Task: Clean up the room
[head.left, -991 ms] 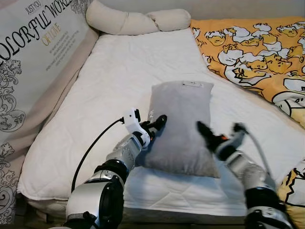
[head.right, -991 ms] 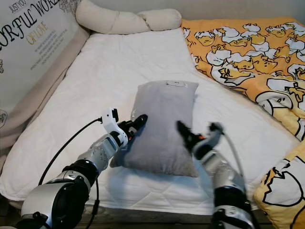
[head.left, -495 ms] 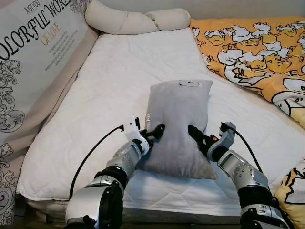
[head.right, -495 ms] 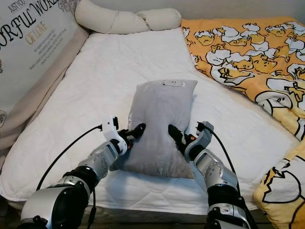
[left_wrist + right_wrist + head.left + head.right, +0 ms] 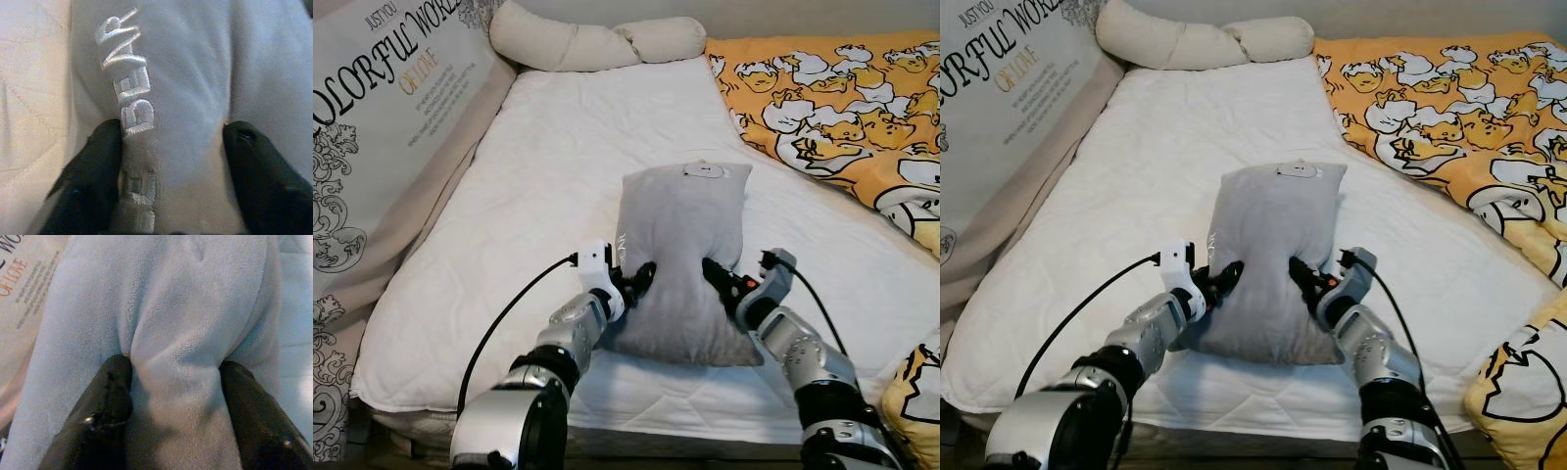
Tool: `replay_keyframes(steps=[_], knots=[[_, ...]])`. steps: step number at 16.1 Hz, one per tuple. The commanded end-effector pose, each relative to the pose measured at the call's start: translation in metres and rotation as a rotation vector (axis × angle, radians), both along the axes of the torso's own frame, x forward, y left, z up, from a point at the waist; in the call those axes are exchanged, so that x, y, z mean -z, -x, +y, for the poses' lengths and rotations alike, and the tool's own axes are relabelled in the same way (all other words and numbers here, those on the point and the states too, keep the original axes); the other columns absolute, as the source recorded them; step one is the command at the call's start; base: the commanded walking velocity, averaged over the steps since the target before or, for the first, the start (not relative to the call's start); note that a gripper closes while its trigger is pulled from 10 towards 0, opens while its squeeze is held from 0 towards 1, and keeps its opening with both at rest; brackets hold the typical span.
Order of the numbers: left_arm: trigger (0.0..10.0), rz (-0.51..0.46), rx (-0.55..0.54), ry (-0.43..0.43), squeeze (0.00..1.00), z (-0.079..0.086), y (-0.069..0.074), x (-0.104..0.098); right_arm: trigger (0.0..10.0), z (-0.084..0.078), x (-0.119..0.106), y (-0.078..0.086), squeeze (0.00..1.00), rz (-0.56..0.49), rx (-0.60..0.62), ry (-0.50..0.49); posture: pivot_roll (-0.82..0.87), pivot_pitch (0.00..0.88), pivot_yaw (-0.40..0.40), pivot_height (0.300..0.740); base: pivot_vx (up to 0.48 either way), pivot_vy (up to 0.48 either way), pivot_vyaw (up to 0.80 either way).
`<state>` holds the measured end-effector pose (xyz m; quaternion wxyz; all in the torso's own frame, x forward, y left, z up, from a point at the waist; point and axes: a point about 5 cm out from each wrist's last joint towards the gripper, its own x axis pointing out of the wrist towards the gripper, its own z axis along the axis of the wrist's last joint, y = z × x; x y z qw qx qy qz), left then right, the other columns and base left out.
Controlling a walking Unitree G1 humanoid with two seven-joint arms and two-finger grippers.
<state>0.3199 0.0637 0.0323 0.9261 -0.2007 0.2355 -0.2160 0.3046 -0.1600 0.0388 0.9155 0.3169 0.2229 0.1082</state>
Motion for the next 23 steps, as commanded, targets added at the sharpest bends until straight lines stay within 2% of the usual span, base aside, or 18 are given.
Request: replay_keyframes(steps=[1,3,5,9,12,13,14,15,16,18,19,20,23], knots=[[0.0,0.045,0.052,-0.038,0.0,-0.006,0.01,0.01,0.0,0.017,0.008,0.003,0.0,0.039,-0.058,0.009,-0.15,0.0,0.116,0.74,0.0,0.0,0.0],[0.0,0.036,0.045,-0.061,0.0,-0.005,0.01,0.011,0.0,0.024,0.006,-0.002,0.0,0.009,-0.074,0.057,-0.13,0.0,0.128,0.74,0.0,0.0,0.0],[0.0,0.003,0.039,-0.066,0.0,-0.004,0.006,0.006,0.0,0.031,-0.006,-0.008,0.0,-0.062,-0.092,0.062,-0.12,0.0,0.135,0.74,0.0,0.0,0.0],[0.0,-0.157,0.068,-0.089,0.0,-0.007,-0.013,-0.023,0.0,0.045,-0.026,-0.022,0.0,-0.167,-0.11,0.076,-0.1,0.0,0.154,0.74,0.0,0.0,0.0],[0.0,-0.272,0.089,-0.124,0.0,-0.008,-0.023,-0.044,0.0,0.04,-0.037,-0.027,0.0,-0.236,-0.05,0.108,-0.09,0.0,0.158,0.74,0.0,0.0,0.0],[0.0,-0.34,0.099,-0.137,0.0,-0.008,-0.027,-0.055,0.0,0.034,-0.044,-0.027,0.0,-0.288,-0.02,0.15,-0.07,0.0,0.151,0.74,0.0,0.0,0.0],[0.0,-0.39,0.1,-0.142,0.0,-0.006,-0.029,-0.064,0.0,0.031,-0.051,-0.026,0.0,-0.337,0.006,0.145,-0.07,0.0,0.15,0.74,0.0,0.0,0.0],[0.0,-0.404,0.099,-0.142,0.0,-0.006,-0.03,-0.067,0.0,0.03,-0.054,-0.025,0.0,-0.355,0.014,0.138,-0.07,0.0,0.15,0.74,0.0,0.0,0.0],[0.0,-0.47,0.111,-0.166,0.0,-0.005,-0.029,-0.076,0.0,0.026,-0.065,-0.019,0.0,-0.417,0.035,0.12,-0.07,0.0,0.16,0.74,0.0,0.0,0.0],[0.0,-0.518,0.136,-0.186,0.0,-0.004,-0.024,-0.08,0.0,0.024,-0.071,-0.015,0.0,-0.445,0.057,0.124,-0.09,0.0,0.173,0.74,0.0,0.0,0.0],[0.0,-0.525,0.143,-0.191,0.0,-0.003,-0.021,-0.081,0.0,0.024,-0.073,-0.015,0.0,-0.446,0.061,0.155,-0.1,0.0,0.179,0.74,0.0,0.0,0.0],[0.0,-0.535,0.131,-0.202,0.0,0.0,-0.019,-0.081,0.0,0.026,-0.072,-0.014,0.0,-0.44,0.038,0.237,-0.11,0.0,0.179,0.74,0.0,0.0,0.0],[0.0,-0.537,0.093,-0.22,0.0,0.002,-0.012,-0.081,0.0,0.028,-0.08,-0.012,0.0,-0.45,0.043,0.22,-0.07,0.0,0.147,0.74,0.0,0.0,0.0]])
